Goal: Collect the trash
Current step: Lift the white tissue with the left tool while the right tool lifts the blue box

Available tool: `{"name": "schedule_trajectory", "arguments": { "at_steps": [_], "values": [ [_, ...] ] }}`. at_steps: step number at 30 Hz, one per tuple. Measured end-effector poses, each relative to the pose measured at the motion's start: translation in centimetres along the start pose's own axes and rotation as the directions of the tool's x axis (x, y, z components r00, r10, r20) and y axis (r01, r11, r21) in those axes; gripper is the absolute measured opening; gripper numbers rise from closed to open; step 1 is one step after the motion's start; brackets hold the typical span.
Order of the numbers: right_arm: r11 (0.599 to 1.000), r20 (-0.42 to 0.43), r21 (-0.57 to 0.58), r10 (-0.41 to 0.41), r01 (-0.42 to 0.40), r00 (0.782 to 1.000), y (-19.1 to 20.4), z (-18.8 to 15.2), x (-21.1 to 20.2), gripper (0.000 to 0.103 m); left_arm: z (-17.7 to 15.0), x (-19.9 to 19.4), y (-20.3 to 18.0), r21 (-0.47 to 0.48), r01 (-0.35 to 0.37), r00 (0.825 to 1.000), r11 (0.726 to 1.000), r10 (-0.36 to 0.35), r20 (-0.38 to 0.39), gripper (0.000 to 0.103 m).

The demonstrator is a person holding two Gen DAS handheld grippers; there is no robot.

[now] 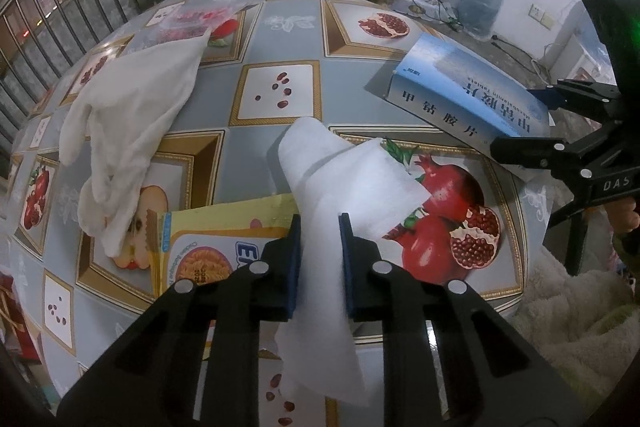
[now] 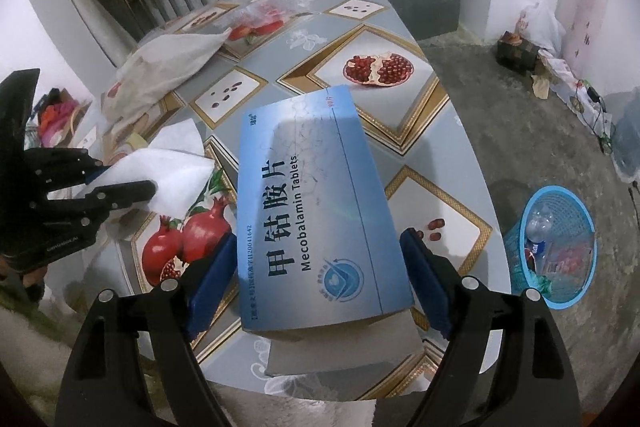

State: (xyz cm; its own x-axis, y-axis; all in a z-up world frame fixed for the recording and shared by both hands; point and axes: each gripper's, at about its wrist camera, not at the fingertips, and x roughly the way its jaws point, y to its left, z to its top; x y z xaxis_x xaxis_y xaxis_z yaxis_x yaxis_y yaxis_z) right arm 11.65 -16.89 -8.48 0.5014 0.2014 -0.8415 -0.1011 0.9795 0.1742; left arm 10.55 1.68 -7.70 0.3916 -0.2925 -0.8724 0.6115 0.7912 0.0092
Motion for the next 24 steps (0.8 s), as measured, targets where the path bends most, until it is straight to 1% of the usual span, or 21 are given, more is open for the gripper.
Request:
{"name": "schedule_trajectory", "arguments": {
  "at_steps": [1,3,9,15,24],
  "values": [
    [1.0,-0.002,0.0,-0.001,0.001,1.0,0.0,0.0,0.0,0.079,0.0,0.0,0.0,0.001,0.0,1.0,1.0,0.0,0.0,0.013],
    [1.0,-0.004,-0.005,-0.008,0.008,1.0,0.0,0.0,0.0,0.075,0.0,-0.1,0.0,0.006,-0.005,1.0,1.0,0.005,0.001,0.013],
    [1.0,0.005,-0.001,-0.003,0.003,1.0,0.0,0.0,-0.1,0.074,0.1,-0.2,-0.1,0.009,-0.004,1.0,1.0,0.004,0.002,0.012],
    [1.0,0.014,0.007,0.006,-0.006,1.0,-0.1,0.1,-0.5,0.073,0.2,-0.4,-0.3,0.021,-0.006,1.0,1.0,0.006,0.01,0.008],
    [1.0,0.036,0.007,-0.003,0.003,0.999,0.0,0.0,-1.3,0.073,0.3,-1.1,-0.7,0.036,-0.009,1.0,0.999,0.008,0.031,0.007]
  ]
}}
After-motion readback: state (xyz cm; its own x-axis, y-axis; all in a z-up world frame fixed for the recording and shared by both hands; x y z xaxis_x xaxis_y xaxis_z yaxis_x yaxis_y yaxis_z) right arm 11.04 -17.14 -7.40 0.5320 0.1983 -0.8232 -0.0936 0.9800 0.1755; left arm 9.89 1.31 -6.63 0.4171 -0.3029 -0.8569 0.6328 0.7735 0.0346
